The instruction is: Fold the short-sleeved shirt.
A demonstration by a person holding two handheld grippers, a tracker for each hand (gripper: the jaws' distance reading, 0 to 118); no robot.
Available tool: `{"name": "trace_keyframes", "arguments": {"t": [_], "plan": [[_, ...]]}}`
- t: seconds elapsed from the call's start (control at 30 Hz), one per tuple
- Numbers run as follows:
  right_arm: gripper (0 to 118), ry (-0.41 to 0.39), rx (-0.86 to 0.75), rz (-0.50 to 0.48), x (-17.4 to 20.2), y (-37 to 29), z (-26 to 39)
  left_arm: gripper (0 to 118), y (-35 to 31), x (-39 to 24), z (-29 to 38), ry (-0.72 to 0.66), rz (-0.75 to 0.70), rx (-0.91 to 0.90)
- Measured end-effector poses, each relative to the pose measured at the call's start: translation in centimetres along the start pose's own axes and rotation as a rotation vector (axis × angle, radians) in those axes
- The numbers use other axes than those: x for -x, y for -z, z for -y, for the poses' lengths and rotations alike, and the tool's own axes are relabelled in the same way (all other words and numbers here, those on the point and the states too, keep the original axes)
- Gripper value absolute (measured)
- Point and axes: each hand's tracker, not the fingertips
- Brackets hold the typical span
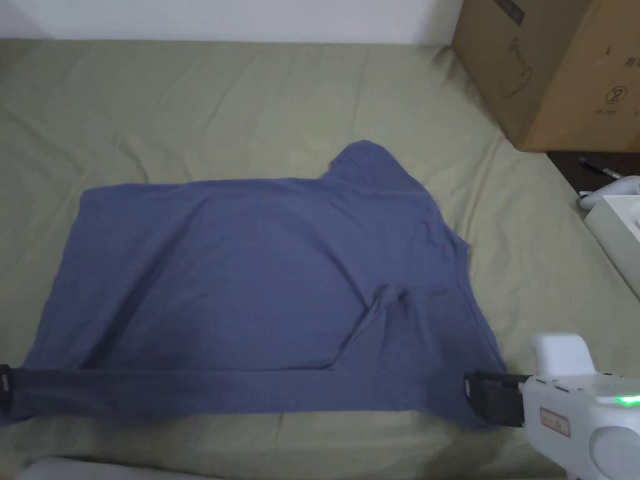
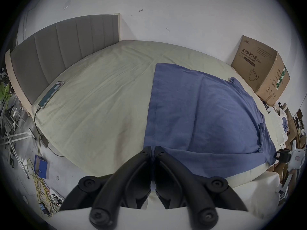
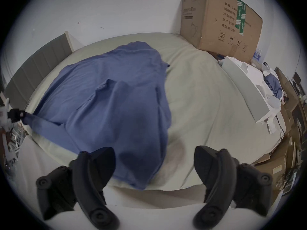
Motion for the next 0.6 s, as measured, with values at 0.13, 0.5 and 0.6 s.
{"name": "trace_keyframes", "arguments": {"t": [0.13,0.5,0.6], "plan": [[38,0.077,-0.046,-0.117,-0.9,0.6,0.5,2,0.1,-0.5,0.0,0.014,-0.011,0.005],[3,0.039,-0.111,-0.143,0.1,-3.4,-0.9,2,-0.9,-0.8,-0.1,0.020,-0.015,0.002],[2,0.057,-0.149,-0.159,0.1,-4.0,-3.2,2,-1.1,-0.3,-1.6,0.016,-0.010,-0.005]]}}
